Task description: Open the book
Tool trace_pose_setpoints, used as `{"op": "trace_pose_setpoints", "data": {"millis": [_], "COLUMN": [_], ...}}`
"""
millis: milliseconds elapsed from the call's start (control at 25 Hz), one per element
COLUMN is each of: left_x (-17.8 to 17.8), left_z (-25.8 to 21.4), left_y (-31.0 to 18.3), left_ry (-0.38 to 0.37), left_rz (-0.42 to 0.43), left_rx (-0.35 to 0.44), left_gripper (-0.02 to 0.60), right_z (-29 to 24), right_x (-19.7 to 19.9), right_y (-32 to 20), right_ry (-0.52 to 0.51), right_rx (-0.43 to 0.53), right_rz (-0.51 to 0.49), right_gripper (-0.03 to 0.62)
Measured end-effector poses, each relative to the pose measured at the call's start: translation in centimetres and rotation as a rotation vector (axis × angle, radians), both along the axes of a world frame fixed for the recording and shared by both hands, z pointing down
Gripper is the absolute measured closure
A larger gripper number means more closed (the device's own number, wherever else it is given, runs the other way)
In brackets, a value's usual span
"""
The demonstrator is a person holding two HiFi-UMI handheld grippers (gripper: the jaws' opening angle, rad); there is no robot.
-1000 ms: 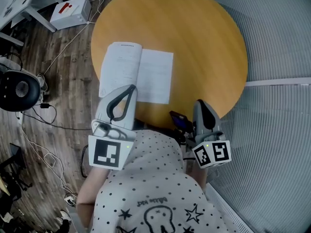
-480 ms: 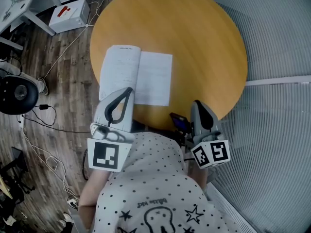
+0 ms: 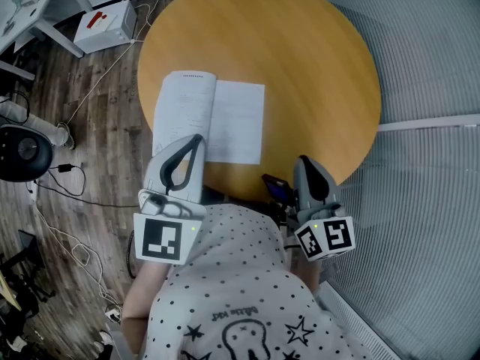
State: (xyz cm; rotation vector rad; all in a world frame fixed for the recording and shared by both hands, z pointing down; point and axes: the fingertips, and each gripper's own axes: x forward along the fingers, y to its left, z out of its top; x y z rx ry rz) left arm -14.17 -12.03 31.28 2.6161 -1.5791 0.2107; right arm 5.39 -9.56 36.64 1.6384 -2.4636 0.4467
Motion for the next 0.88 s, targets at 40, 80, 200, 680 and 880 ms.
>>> {"op": "trace_pose_setpoints", "data": {"millis": [40, 80, 200, 680, 880], "left_x": [0.0, 0.06, 0.26, 0.23, 0.38], "left_z": [0.07, 0.12, 0.14, 0.17, 0.37], "left_y": [-0.03, -0.06, -0.08, 0.05, 0.1], "left_ry": [0.001, 0.002, 0.004, 0.011, 0.009], "left_rz": [0.0, 0.001, 0.006, 0.007, 0.004], "left_rx": [0.0, 0.0, 0.0, 0.001, 0.003], "left_gripper": [0.572, 0.572, 0.572, 0.572, 0.572], "right_z": [0.09, 0.17, 0.27, 0.33, 0.62], "right_x": [0.03, 0.12, 0.33, 0.56, 0.87], "right_y": [0.01, 0.02, 0.04, 0.23, 0.3], "right_ry": [0.002, 0.003, 0.005, 0.017, 0.015], "right_rx": [-0.001, -0.002, -0.004, -0.002, -0.002], "right_rz": [0.0, 0.001, 0.005, 0.008, 0.009], "right_gripper": [0.59, 0.591, 0.591, 0.591, 0.59]}}
